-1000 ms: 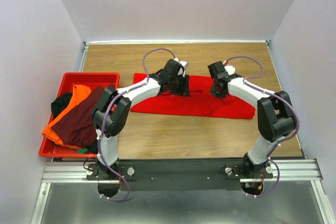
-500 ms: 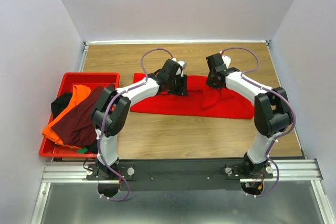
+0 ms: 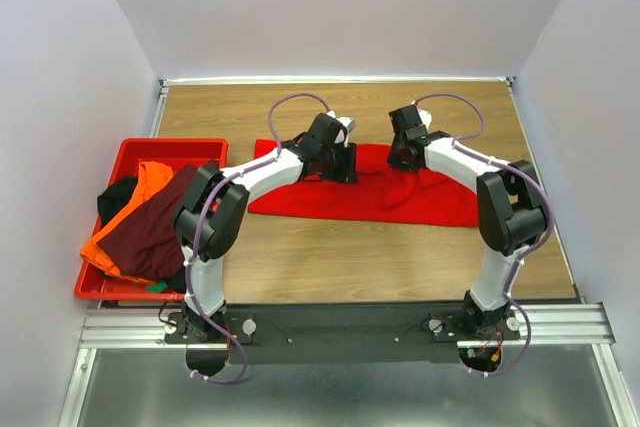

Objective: Fold and stack the t-shirts
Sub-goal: Fold the tshirt

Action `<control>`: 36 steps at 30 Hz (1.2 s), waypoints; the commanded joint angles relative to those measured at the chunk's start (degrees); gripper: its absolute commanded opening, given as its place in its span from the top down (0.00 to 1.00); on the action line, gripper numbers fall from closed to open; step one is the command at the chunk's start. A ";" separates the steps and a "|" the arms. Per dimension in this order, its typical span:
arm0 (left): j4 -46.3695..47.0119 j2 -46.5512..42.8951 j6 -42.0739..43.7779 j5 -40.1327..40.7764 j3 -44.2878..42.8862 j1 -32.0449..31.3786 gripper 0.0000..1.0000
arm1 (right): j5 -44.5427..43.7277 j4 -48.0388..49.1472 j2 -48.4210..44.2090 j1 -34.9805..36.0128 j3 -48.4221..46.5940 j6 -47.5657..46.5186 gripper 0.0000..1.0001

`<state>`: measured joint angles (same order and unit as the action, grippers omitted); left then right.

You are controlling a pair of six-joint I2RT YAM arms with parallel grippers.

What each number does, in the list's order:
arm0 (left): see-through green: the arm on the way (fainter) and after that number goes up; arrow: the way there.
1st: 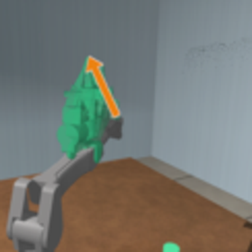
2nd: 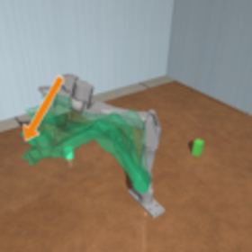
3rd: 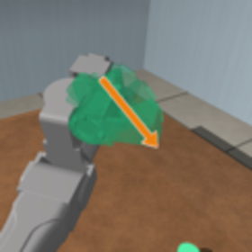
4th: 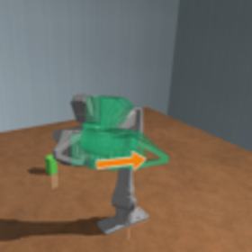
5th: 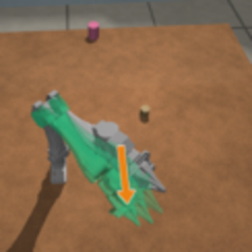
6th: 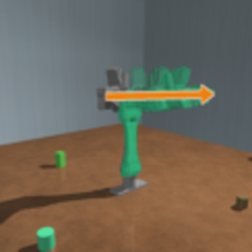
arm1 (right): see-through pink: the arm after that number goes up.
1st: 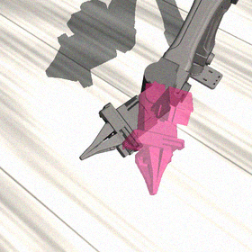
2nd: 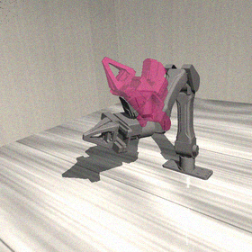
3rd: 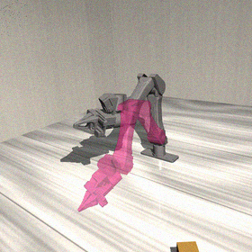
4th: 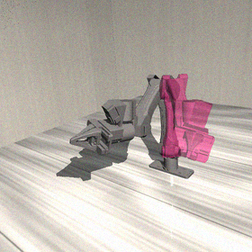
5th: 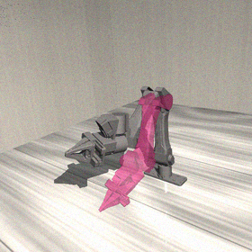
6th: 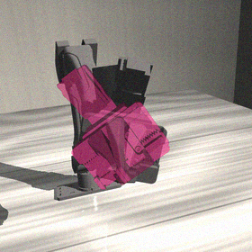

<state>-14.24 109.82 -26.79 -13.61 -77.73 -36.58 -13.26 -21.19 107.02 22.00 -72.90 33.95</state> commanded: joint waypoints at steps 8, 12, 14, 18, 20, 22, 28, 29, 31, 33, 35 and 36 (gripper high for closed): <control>1.23 -0.84 0.33 -1.51 0.57 -1.04 0.46 | -6.08 -2.53 -23.86 -0.47 20.85 8.93 1.00; 0.88 -0.31 0.51 -1.86 0.13 -1.13 0.46 | -3.01 -5.79 -34.48 -0.47 30.16 12.62 0.99; 0.88 -0.13 0.42 -1.95 0.21 -1.13 0.45 | -2.48 -6.93 -37.14 -0.47 32.46 14.55 0.97; 0.53 -0.22 0.68 -2.04 0.30 -1.13 0.46 | -2.13 -9.39 -40.66 -0.46 34.58 16.05 0.96; 0.18 -0.31 1.12 -1.78 0.04 -1.13 0.46 | -2.83 -11.24 -42.50 -0.47 34.58 16.76 0.95; -0.61 -0.66 1.47 -1.07 -0.05 -1.04 0.46 | -3.44 -12.12 -43.82 -0.47 34.50 16.76 0.91; -3.85 -1.45 3.32 2.08 -1.01 0.27 0.46 | -4.41 -15.98 -46.46 -0.55 31.69 17.46 0.66; -4.30 -1.71 3.67 2.79 -0.84 0.71 0.46 | -4.76 -16.16 -46.81 -0.47 31.16 17.37 0.54; -5.70 -2.50 4.81 4.80 -0.67 2.20 0.46 | -7.38 -15.99 -46.21 -0.47 29.32 17.29 0.42; -7.46 -2.77 5.95 7.52 -0.40 2.82 0.46 | -9.58 -15.11 -41.14 -0.47 26.00 16.32 0.38; -8.61 -2.51 6.74 9.55 -0.31 3.00 0.46 | -13.27 -14.15 -35.69 -0.81 22.82 14.84 0.39; -9.05 -2.33 6.92 10.61 -0.14 3.00 0.46 | -13.63 -13.62 -33.05 -1.25 20.81 14.04 0.39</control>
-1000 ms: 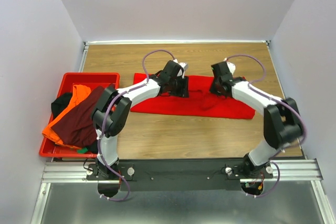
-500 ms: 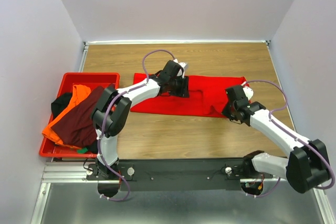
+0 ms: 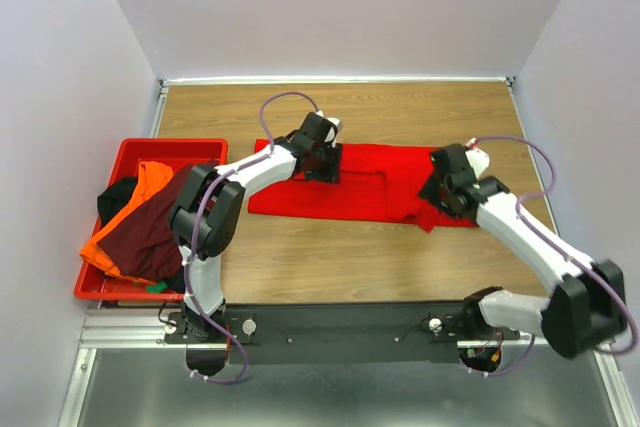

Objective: Fold and stack the t-shirts
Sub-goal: Fold the tshirt

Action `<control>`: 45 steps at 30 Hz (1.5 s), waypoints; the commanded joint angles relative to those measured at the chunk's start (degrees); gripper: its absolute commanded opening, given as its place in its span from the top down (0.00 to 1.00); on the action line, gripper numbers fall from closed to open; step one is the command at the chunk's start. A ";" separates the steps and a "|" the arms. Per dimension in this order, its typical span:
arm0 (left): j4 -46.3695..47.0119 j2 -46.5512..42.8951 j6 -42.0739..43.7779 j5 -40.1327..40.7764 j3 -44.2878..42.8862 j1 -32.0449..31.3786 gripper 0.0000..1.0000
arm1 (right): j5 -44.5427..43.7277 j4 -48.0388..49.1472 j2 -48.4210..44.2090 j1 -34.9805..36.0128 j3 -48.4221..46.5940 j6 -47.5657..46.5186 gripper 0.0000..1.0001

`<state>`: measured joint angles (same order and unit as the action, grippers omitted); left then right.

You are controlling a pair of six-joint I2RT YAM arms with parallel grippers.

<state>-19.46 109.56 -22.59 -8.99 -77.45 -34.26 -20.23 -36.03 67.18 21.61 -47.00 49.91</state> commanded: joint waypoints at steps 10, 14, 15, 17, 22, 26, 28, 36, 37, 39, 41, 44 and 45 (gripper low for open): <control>-3.47 1.44 0.09 14.62 4.32 0.25 0.54 | 3.70 15.20 32.12 -13.51 -14.42 -6.49 0.41; -3.56 2.41 -1.14 14.80 6.43 -0.89 0.57 | 5.20 16.08 39.25 -14.31 -19.43 -7.72 0.41; -3.30 2.33 -1.49 14.19 7.04 -1.07 0.58 | 5.20 16.08 40.48 -14.48 -20.75 -7.98 0.41; -2.60 1.89 -2.89 12.78 8.19 -1.94 0.59 | 5.98 16.08 44.52 -14.84 -25.31 -9.21 0.41; -1.89 0.31 -6.15 9.35 11.79 -5.98 0.60 | 10.46 15.91 55.23 -15.10 -41.45 -14.56 0.40; -0.32 -0.57 -8.87 4.17 13.20 -10.73 0.60 | 18.89 15.91 67.19 -15.01 -54.57 -21.42 0.40; 1.00 -0.05 -9.75 0.84 12.42 -13.72 0.60 | 23.81 15.64 70.71 -15.01 -59.76 -23.44 0.39; 4.52 2.06 -6.86 -3.05 0.38 -17.16 0.51 | 32.37 10.19 80.04 -12.99 -77.80 -32.07 0.16; 3.83 1.02 -5.90 -1.31 -0.85 -16.63 0.49 | 31.14 10.02 78.73 -12.99 -77.71 -32.24 0.12; 1.64 -0.30 -5.19 3.16 -3.57 -15.49 0.47 | 27.10 9.84 76.10 -12.99 -77.10 -32.42 0.08; -0.48 -2.50 -4.22 7.04 -3.85 -13.04 0.47 | 23.24 9.84 71.01 -12.90 -74.65 -31.46 0.07; -4.61 -3.91 -2.64 15.30 -2.54 -10.75 0.50 | 18.32 9.84 64.17 -12.99 -69.31 -29.62 0.07; -5.31 -4.00 -2.37 16.89 -1.14 -9.87 0.52 | 17.34 9.84 62.83 -12.99 -67.71 -29.26 0.07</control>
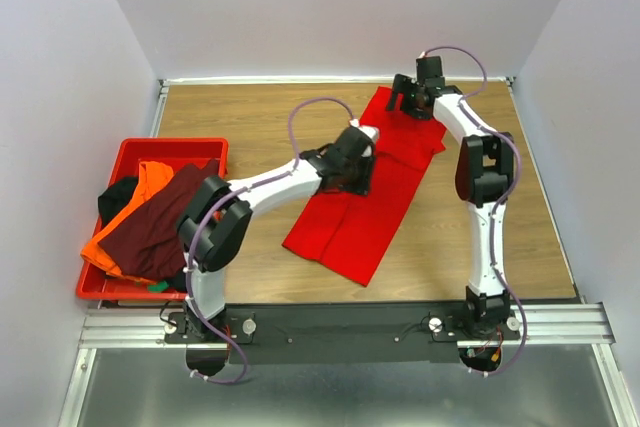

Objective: Fold and stack the t-shirts
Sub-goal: Fold the tshirt

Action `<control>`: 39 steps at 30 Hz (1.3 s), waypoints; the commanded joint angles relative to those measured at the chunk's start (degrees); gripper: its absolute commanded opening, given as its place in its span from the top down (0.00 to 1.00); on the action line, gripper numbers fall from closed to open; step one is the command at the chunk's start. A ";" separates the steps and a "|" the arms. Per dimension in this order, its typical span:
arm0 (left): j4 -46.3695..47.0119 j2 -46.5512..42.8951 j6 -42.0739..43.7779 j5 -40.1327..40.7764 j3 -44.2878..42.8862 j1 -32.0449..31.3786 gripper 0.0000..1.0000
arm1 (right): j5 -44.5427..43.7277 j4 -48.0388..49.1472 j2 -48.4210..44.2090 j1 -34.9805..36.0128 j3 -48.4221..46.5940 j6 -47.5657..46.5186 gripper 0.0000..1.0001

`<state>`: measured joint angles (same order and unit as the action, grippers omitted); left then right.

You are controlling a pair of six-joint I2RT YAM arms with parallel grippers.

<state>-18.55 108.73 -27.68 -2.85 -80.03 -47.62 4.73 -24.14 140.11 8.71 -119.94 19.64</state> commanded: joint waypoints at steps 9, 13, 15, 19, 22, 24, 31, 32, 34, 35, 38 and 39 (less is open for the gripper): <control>-5.10 -3.26 0.88 13.67 11.29 3.41 0.58 | -5.18 -1.96 -13.82 -0.10 19.38 4.53 0.13; -4.57 -2.12 0.53 13.31 12.96 1.74 0.59 | -5.52 -1.96 -10.92 -0.01 19.48 3.39 0.14; -4.22 -1.85 0.00 12.61 14.89 0.77 0.59 | -5.79 -1.96 -9.43 -0.10 18.61 2.08 0.14; -1.67 -2.38 -1.76 9.45 18.85 -1.25 0.59 | -5.61 -1.96 -5.91 -0.01 15.36 -0.56 0.14; -0.01 -3.08 -3.34 7.08 21.66 -3.35 0.59 | -5.08 -1.96 -3.36 0.08 12.37 -2.76 0.14; 0.70 -3.61 -4.66 5.76 23.07 -5.02 0.59 | -5.08 -1.96 -1.87 0.34 9.91 -4.34 0.14; 3.34 -5.80 -7.12 0.75 23.60 -9.25 0.59 | -3.85 -2.40 1.21 5.51 5.07 -8.73 0.13; 3.51 -5.98 -7.30 0.57 23.43 -10.12 0.59 | -4.38 -2.49 1.04 6.22 5.50 -9.70 0.13; 3.43 -6.33 -7.47 -0.39 23.25 -10.57 0.59 | -4.47 -2.49 -0.53 8.07 8.30 -10.32 0.13; 3.43 -6.86 -7.39 -0.66 23.25 -10.83 0.59 | -4.47 -2.49 -1.15 8.51 9.45 -10.58 0.12; 2.73 -8.52 -7.04 -0.84 23.25 -10.83 0.59 | -8.40 -2.40 -3.87 8.78 12.79 -9.54 0.12; 2.38 -8.97 -6.77 -0.84 23.08 -10.83 0.59 | -9.73 -2.40 -4.49 8.78 12.89 -9.44 0.11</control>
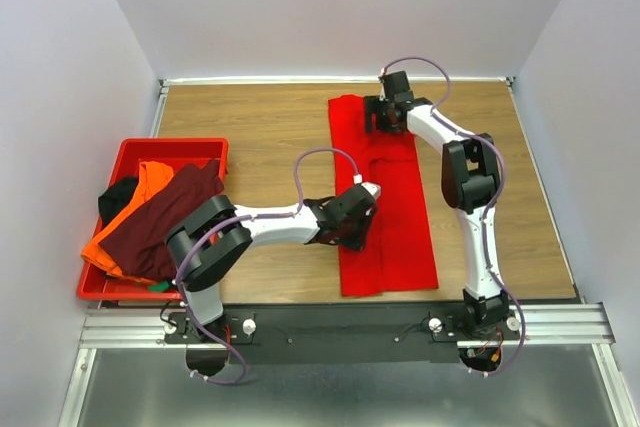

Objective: Fold and stack the t-shirts
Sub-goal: Fold the tshirt

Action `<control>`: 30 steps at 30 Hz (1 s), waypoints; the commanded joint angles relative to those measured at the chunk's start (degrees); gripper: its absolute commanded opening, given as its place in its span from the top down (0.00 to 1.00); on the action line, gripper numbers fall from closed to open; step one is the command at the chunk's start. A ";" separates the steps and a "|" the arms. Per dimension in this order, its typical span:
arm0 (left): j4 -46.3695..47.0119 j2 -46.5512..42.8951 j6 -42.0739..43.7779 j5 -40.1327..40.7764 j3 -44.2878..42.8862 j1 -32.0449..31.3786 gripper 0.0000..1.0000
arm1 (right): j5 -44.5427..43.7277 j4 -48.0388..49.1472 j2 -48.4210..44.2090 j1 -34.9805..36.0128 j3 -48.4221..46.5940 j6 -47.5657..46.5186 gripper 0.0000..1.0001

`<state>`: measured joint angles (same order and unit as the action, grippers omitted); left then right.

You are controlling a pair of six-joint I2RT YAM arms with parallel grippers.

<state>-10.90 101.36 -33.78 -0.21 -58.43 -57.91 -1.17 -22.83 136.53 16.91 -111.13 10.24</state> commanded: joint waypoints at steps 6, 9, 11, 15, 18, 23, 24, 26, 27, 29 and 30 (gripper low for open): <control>-9.75 -4.77 0.99 -0.85 -2.72 -0.01 0.52 | -6.31 -3.80 -6.87 -2.05 0.75 3.63 0.09; -11.08 -6.87 1.52 -0.67 -4.40 3.06 0.51 | -5.34 -3.80 -9.26 -5.38 1.35 8.19 0.11; -11.60 -8.54 2.40 -0.41 -6.25 6.22 0.50 | -4.63 -3.80 -11.45 -8.11 2.84 10.23 0.12; -13.45 -9.52 6.09 -0.23 -10.46 12.81 0.49 | -3.76 -3.80 -12.08 -11.10 6.80 13.92 0.19; -14.59 -9.52 9.25 -0.23 -14.07 18.26 0.49 | -0.86 -3.63 -10.59 -12.51 8.30 15.42 0.32; -15.65 -8.64 12.24 -0.49 -20.40 23.89 0.49 | 3.01 -2.84 -7.69 -13.13 9.09 17.18 0.46; -15.47 -8.64 12.77 -0.93 -21.19 25.46 0.50 | 3.97 -2.49 -7.33 -13.13 9.18 17.53 0.48; -14.59 -8.90 12.77 -1.90 -21.37 27.23 0.49 | 4.68 -1.96 -6.63 -13.21 9.35 17.97 0.49; -14.24 -8.99 12.86 -2.42 -21.46 27.85 0.49 | 4.86 -1.69 -5.93 -13.13 9.44 18.49 0.49; -13.54 -9.51 12.95 -3.04 -21.20 29.87 0.50 | 5.04 -1.43 -5.66 -13.21 9.70 18.94 0.49; -13.28 -9.60 13.12 -3.22 -21.19 30.48 0.49 | 5.12 -1.08 -5.57 -13.21 9.88 19.29 0.49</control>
<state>-24.43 93.36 -22.52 -1.37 -79.22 -29.58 1.48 -25.34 129.78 3.57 -101.97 27.24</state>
